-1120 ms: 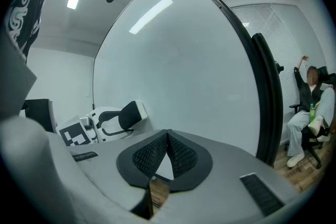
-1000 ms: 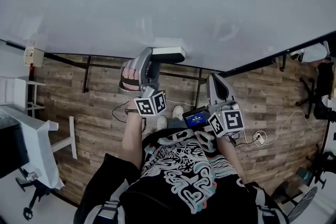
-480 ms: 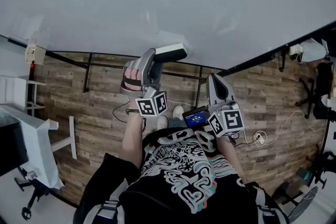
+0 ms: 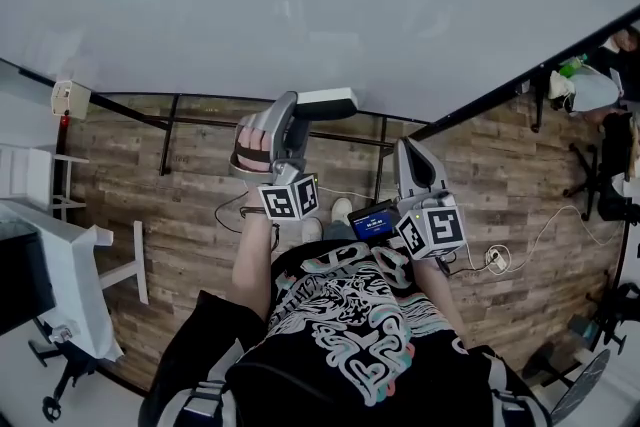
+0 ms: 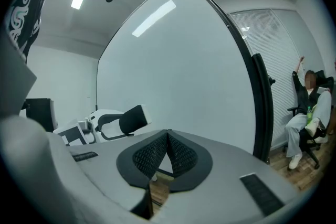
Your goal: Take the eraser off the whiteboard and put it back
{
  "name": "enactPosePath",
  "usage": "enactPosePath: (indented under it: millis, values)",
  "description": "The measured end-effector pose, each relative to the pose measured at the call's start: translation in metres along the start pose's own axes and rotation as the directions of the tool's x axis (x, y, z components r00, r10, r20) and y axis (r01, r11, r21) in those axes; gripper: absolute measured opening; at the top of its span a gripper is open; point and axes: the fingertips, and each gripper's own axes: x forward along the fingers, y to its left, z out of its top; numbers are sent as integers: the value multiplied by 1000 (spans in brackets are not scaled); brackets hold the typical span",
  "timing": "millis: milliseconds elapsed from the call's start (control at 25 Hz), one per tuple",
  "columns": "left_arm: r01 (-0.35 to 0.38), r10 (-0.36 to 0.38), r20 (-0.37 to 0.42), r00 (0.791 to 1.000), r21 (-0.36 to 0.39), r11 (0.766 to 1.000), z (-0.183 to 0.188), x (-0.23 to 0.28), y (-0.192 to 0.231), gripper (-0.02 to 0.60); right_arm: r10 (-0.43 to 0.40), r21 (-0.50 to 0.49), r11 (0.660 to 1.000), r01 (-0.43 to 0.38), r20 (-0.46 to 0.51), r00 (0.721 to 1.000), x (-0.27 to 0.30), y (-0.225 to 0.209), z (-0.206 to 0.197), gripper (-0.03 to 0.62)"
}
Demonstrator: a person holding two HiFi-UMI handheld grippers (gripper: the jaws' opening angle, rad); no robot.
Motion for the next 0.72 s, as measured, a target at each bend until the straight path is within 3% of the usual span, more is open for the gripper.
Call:
enactPosePath:
  millis: [440, 720]
  values:
    - [-28, 28, 27, 999, -2, 1000, 0, -69, 24, 278, -15, -17, 1000, 16, 45, 999, -45, 49, 11, 23]
    - [-15, 15, 29, 999, -17, 1000, -5, -85, 23, 278, -25, 14, 1000, 24, 54, 998, -52, 58, 6, 23]
